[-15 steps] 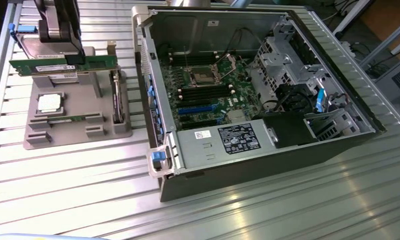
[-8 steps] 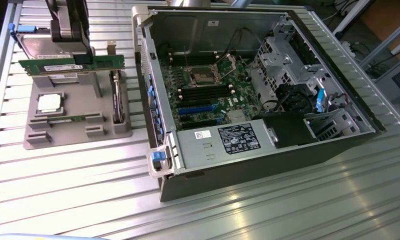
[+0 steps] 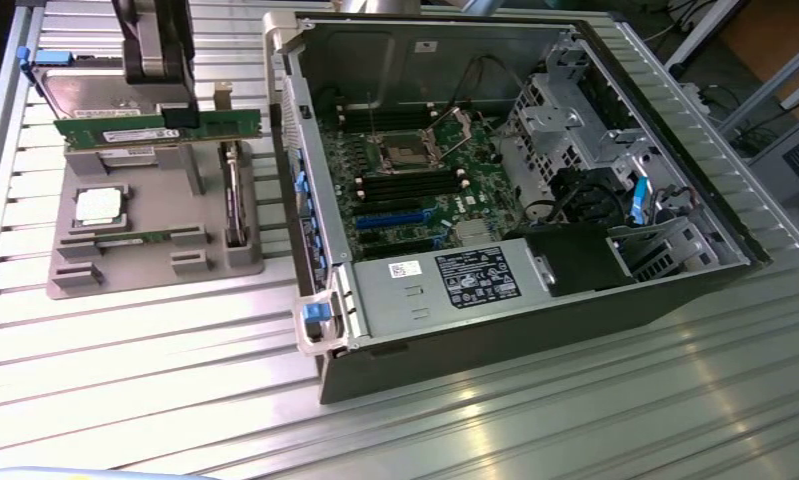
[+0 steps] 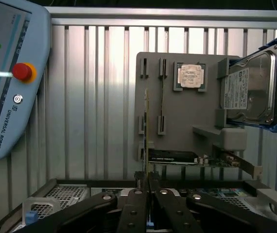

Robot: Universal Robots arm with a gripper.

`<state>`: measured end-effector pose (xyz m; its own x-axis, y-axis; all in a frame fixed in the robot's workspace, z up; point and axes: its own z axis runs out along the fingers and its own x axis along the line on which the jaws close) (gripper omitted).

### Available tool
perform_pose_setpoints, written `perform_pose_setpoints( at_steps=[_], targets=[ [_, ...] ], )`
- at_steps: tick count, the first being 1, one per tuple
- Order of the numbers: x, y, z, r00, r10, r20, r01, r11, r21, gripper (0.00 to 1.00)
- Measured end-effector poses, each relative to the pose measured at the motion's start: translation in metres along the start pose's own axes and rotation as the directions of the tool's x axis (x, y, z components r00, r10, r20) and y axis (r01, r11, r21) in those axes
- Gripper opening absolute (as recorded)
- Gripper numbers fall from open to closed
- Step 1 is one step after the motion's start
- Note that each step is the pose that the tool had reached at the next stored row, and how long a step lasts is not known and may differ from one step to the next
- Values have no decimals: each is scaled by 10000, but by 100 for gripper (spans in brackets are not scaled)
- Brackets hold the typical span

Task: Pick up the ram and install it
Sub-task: 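Pick up the ram and move it above insertion slot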

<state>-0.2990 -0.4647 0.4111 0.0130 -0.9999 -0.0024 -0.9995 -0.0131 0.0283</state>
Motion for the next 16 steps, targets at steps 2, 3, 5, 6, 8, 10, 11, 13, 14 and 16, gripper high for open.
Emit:
perform_pose_setpoints(
  at_steps=[2, 3, 5, 6, 8, 10, 11, 13, 14, 16],
  targets=[
    [1, -36, -1, 10000, 0, -7, 0, 10000, 0, 12],
    [0, -45, -1, 10000, 1, -9, -1, 10000, 0, 12],
    [1, -74, -2, 10000, 1, -15, -1, 10000, -1, 12],
    [1, -85, -3, 10000, 0, -18, 0, 10000, -1, 12],
    [1, -118, -4, 10000, 1, -26, -1, 10000, -1, 12],
    [2, -146, -4, 10000, 1, -29, -1, 10000, 0, 12],
    [2, -160, -5, 10000, 1, -30, -1, 10000, 0, 12],
    [2, -183, -5, 10000, 1, -33, -1, 10000, 0, 12],
    [2, -198, -6, 10000, 1, -35, -1, 10000, -1, 12],
    [3, -223, -7, 10000, 1, -36, -1, 10000, -1, 12]
  ],
)
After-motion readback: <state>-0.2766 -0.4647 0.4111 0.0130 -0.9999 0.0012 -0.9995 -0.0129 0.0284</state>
